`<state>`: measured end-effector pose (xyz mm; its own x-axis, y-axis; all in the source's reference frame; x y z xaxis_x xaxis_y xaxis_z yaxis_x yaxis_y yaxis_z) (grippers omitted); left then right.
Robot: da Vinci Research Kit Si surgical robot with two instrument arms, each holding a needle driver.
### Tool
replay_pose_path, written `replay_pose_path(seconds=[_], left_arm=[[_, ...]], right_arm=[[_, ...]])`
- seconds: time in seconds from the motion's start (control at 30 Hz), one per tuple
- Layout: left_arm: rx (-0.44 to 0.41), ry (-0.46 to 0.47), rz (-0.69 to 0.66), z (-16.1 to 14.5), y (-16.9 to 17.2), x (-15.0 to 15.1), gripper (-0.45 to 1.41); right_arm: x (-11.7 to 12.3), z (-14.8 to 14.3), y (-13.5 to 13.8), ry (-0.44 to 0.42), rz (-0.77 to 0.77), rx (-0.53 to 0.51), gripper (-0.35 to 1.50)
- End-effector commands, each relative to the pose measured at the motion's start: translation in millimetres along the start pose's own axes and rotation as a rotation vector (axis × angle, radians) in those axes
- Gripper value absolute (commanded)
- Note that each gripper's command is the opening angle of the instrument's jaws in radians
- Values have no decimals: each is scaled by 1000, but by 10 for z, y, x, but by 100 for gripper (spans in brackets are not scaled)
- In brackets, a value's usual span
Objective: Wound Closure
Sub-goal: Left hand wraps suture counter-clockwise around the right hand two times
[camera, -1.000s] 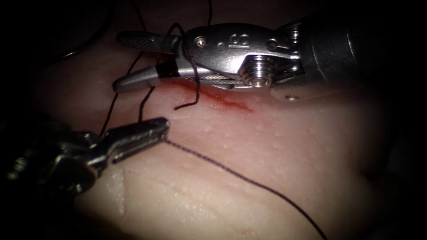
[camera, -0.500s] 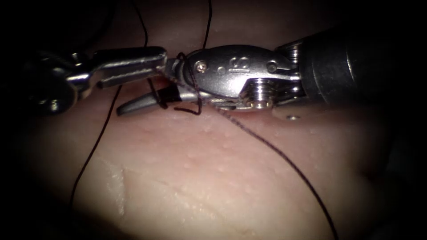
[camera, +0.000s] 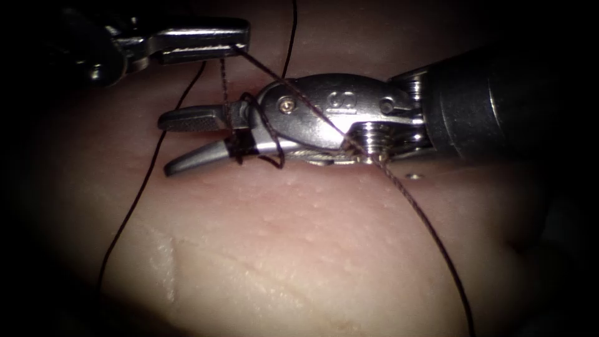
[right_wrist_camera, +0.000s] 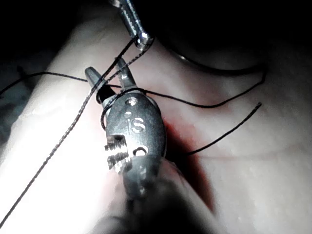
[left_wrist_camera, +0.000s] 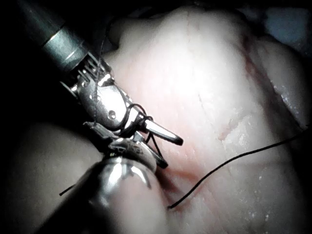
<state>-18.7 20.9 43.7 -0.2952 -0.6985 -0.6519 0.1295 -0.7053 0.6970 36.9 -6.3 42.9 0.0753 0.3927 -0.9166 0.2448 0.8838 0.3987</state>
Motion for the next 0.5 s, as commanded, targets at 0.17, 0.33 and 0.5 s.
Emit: replay_pose_path(seconds=[0.17, 0.33, 0.5], left_arm=[[-3, 25, -12, 7, 9, -13, -45], [-3, 37, -31, 9, 16, -23, -45], [-2, 45, -44, 12, 25, -31, -45]], right_arm=[[-6, 6, -5, 24, 8, 15, 12], [-4, 5, -6, 46, 25, 16, 19], [0, 4, -5, 61, 34, 11, 61]])
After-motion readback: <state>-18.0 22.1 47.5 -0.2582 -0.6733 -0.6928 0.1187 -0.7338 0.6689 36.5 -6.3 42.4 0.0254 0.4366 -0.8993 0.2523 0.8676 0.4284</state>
